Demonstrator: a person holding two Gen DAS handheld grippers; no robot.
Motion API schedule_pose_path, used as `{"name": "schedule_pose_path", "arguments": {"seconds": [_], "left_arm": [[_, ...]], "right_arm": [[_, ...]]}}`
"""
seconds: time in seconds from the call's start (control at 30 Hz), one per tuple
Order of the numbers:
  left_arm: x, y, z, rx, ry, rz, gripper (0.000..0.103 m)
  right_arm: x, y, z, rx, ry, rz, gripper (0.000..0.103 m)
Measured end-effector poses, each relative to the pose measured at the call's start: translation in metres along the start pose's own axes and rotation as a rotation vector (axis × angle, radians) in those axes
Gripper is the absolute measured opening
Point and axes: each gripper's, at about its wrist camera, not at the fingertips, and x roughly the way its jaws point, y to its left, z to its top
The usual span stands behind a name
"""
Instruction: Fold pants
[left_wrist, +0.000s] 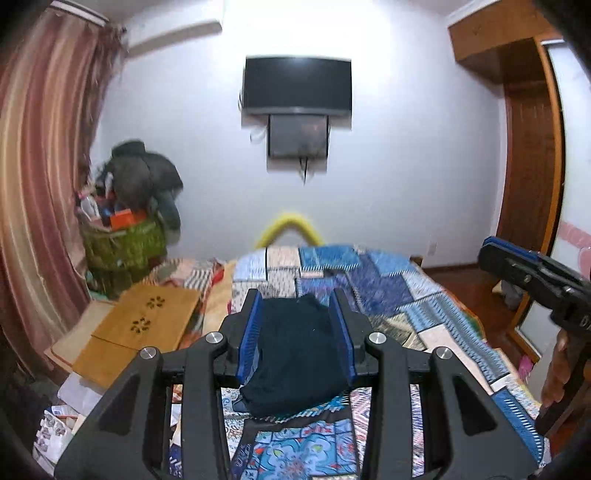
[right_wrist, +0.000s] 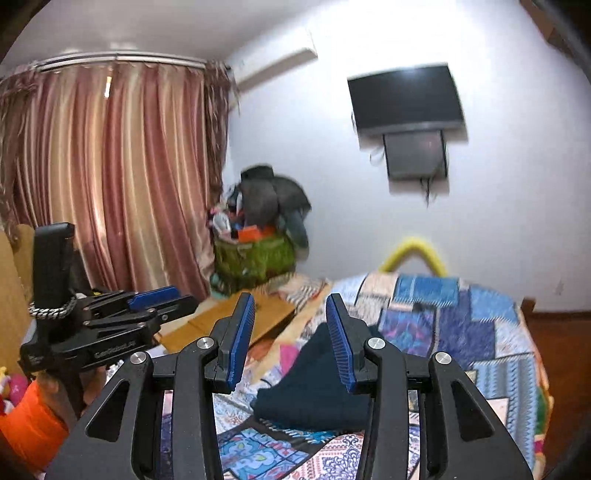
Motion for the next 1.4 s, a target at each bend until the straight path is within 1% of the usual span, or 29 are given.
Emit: {"name": "schedule_pose_path", "arguments": {"seconds": [0.03, 0.07, 0.13, 0.17, 0.2, 0.23, 0.27, 0.3, 0.33, 0.37, 0.4, 0.43, 0.47, 0.53, 0.6, 0.73, 0.87, 1.07, 1.4], "left_arm": [[-0.015, -0.004, -0.003, 0.004, -0.021, 0.006, 0.038], [-0.027, -0.007, -0.005, 0.002, -0.038, 0.009, 0.040], [-0.046, -0.008, -0.009, -0.016, -0.067, 0.021, 0.050], [-0.052, -0.008, -0.011, -0.023, -0.075, 0.029, 0.059], [-0.059, -0.008, -0.014, -0.033, -0.084, 0.041, 0.063], [-0.064, -0.007, -0.016, -0.039, -0.089, 0.041, 0.063], [-0.070, -0.006, -0.019, -0.044, -0.090, 0.044, 0.066], [-0.073, -0.004, -0.020, -0.049, -0.088, 0.050, 0.073], [-0.075, -0.003, -0.022, -0.055, -0.087, 0.056, 0.077], [-0.077, -0.001, -0.024, -0.061, -0.089, 0.060, 0.084], [-0.081, 0.000, -0.026, -0.065, -0.091, 0.063, 0.088], [-0.083, 0.001, -0.027, -0.065, -0.093, 0.066, 0.088], [-0.086, 0.001, -0.028, -0.063, -0.098, 0.073, 0.089], [-0.089, 0.001, -0.030, -0.058, -0.106, 0.085, 0.093], [-0.094, 0.000, -0.032, -0.060, -0.113, 0.082, 0.097], [-0.093, -0.002, -0.034, -0.048, -0.119, 0.088, 0.098], [-0.096, -0.003, -0.037, -0.052, -0.121, 0.081, 0.101], [-0.097, -0.004, -0.039, -0.050, -0.122, 0.080, 0.103], [-0.092, -0.007, -0.040, -0.042, -0.110, 0.061, 0.103]], "right_arm": [[-0.011, 0.009, -0.002, -0.014, -0.015, -0.013, 0.036], [-0.016, 0.013, -0.005, -0.019, -0.022, -0.018, 0.037], [-0.025, 0.022, -0.008, -0.017, -0.027, -0.021, 0.037], [-0.028, 0.026, -0.010, -0.014, -0.028, -0.030, 0.038], [-0.031, 0.028, -0.013, -0.011, -0.031, -0.038, 0.044], [-0.031, 0.029, -0.015, -0.010, -0.035, -0.048, 0.053], [-0.035, 0.031, -0.017, -0.010, -0.040, -0.067, 0.058], [-0.038, 0.034, -0.018, -0.014, -0.043, -0.083, 0.068], [-0.039, 0.036, -0.020, -0.020, -0.046, -0.099, 0.075], [-0.040, 0.037, -0.020, -0.022, -0.048, -0.106, 0.078], [-0.040, 0.038, -0.021, -0.022, -0.048, -0.119, 0.083], [-0.042, 0.039, -0.021, -0.021, -0.048, -0.130, 0.087], [-0.042, 0.039, -0.021, -0.019, -0.050, -0.144, 0.089], [-0.043, 0.039, -0.022, -0.011, -0.050, -0.163, 0.097], [-0.048, 0.038, -0.025, 0.001, -0.051, -0.175, 0.102], [-0.051, 0.035, -0.029, 0.018, -0.045, -0.184, 0.102], [-0.055, 0.034, -0.031, 0.031, -0.042, -0.170, 0.102], [-0.058, 0.035, -0.035, 0.030, -0.042, -0.171, 0.102], [-0.062, 0.034, -0.035, 0.024, -0.036, -0.186, 0.102]]}}
